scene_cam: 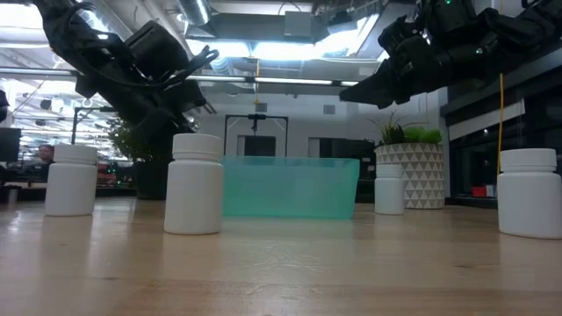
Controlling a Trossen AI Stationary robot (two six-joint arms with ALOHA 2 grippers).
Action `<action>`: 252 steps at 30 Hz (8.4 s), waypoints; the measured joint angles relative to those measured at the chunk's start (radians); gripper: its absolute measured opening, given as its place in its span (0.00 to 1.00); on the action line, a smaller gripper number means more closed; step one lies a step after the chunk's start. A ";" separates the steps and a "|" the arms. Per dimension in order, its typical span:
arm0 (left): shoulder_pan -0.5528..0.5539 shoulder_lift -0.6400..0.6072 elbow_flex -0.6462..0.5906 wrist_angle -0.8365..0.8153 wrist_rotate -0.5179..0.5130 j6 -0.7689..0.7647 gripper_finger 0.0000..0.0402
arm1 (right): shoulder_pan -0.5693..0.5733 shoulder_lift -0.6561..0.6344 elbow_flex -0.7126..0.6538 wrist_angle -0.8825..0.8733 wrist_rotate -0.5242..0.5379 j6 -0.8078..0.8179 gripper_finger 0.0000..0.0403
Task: Pick and place pill bottles into a basket
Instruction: Put the white pill bottle into the green bin
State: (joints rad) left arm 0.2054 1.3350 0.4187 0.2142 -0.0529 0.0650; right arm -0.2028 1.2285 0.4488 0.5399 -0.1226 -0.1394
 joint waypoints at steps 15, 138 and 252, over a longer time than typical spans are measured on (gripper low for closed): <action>0.000 0.005 0.000 0.049 -0.004 0.001 0.58 | 0.000 0.000 0.000 -0.001 0.000 0.000 0.01; 0.248 0.412 0.333 0.223 0.194 0.210 0.48 | -0.017 0.000 0.000 -0.058 0.061 -0.023 0.01; -0.111 -0.391 0.058 -0.114 -0.009 0.198 0.01 | 0.257 -0.058 0.241 -1.055 0.343 0.531 0.64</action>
State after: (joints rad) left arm 0.0944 0.9443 0.4767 0.1005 -0.0618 0.2630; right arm 0.0544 1.1702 0.6898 -0.5152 0.2202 0.3918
